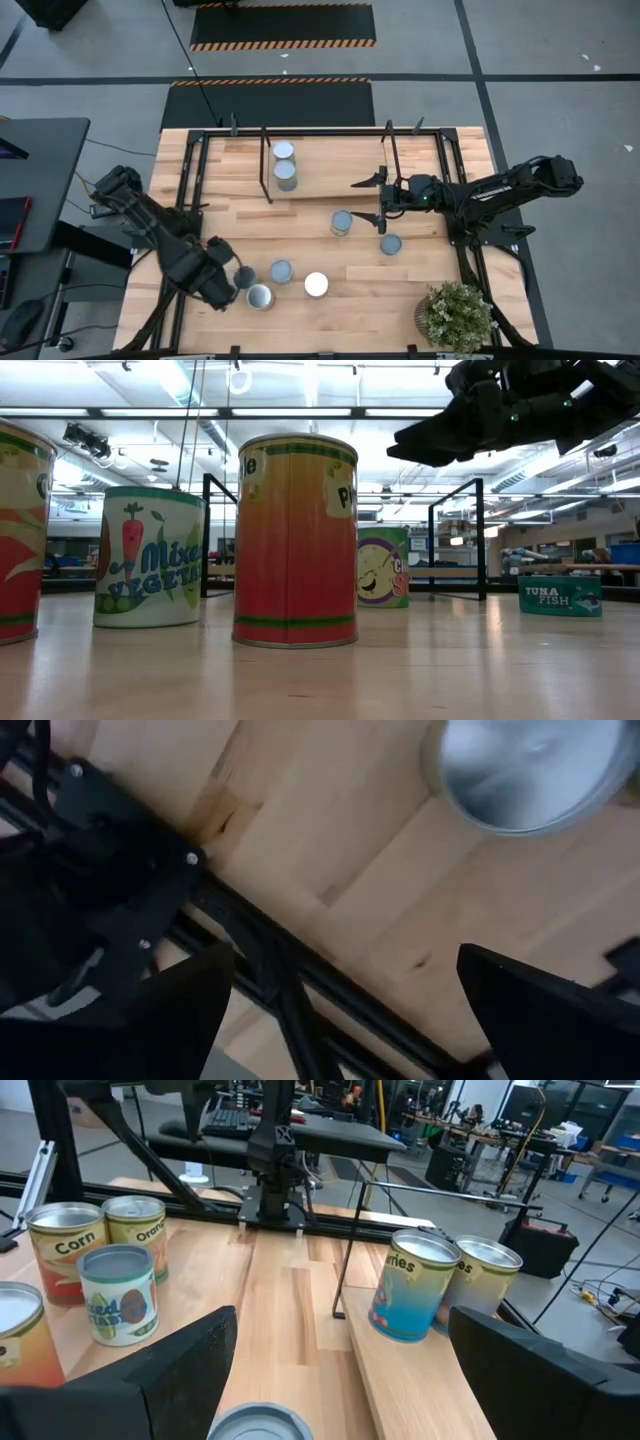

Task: Pick and place cans onto a shelf
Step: Put the canned oranges on the shelf

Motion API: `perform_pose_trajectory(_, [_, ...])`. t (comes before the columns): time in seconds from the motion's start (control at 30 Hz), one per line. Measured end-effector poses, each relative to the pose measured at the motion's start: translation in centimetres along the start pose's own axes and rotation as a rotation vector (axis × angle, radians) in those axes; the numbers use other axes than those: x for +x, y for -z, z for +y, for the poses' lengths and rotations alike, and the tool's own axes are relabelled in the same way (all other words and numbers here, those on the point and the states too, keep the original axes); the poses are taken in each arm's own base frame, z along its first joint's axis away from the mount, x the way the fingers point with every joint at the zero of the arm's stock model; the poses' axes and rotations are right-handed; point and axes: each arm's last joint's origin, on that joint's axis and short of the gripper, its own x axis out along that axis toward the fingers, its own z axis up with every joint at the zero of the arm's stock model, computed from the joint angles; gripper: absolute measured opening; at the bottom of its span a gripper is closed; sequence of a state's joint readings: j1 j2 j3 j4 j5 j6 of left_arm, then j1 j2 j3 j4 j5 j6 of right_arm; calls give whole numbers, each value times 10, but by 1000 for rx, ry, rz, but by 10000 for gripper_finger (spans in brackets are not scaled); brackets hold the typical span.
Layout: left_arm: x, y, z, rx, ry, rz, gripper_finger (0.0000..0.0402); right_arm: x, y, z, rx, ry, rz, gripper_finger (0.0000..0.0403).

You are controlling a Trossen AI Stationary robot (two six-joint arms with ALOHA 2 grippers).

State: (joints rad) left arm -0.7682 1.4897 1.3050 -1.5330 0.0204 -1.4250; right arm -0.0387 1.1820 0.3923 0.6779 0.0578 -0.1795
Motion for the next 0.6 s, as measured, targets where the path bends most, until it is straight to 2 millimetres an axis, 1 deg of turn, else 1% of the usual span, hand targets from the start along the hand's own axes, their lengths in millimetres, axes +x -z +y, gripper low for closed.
perform_pose_trajectory(0.07, [11,8,0,-16,28,-19,388,0,0,0,1,0,-3,372])
perform_pose_trajectory(0.2, [50,18,-9,5,135,-36,388,0,-1,0,1,1,-10,372])
perform_pose_trajectory(0.3, [74,17,-13,40,184,-78,388,0,-1,0,2,1,-16,372])
perform_pose_trajectory(0.4, [92,12,-13,102,205,-111,388,0,-2,0,6,-2,-27,372])
perform_pose_trajectory(0.47, [98,7,-11,119,197,-134,388,0,-3,0,6,-4,-32,372])
perform_pose_trajectory(0.6, [97,-1,-15,181,229,-216,388,0,-3,0,13,-4,-33,372])
